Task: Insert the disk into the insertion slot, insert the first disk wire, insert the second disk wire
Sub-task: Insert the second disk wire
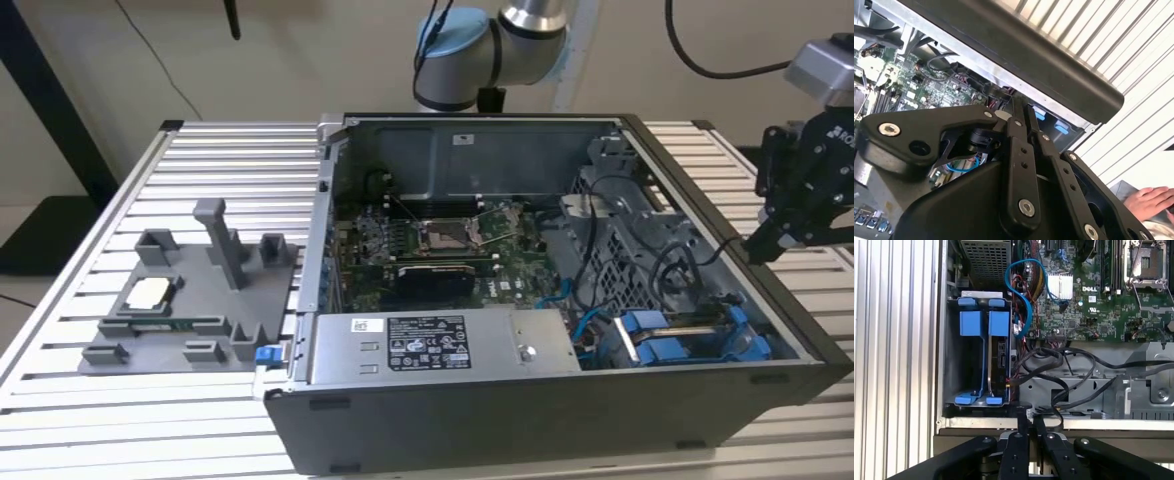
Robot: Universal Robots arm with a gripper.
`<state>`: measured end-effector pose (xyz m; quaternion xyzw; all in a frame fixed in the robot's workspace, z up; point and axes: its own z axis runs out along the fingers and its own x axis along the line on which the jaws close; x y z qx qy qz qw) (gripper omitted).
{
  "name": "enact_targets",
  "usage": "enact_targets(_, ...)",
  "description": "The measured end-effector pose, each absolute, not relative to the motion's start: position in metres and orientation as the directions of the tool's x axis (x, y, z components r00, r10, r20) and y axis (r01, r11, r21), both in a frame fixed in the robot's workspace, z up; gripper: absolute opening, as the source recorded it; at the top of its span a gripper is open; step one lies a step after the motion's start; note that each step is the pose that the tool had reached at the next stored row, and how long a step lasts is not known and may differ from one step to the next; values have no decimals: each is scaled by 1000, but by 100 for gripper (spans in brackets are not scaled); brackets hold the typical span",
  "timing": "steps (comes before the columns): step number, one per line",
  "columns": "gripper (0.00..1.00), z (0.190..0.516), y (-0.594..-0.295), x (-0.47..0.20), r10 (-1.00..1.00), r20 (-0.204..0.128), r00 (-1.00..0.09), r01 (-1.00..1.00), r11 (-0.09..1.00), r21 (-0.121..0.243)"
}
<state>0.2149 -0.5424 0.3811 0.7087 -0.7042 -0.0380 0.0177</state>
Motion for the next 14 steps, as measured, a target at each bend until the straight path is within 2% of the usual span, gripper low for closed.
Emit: enact_targets(14,16,387,-542,201,-1000,-29,5,-997,-7,79)
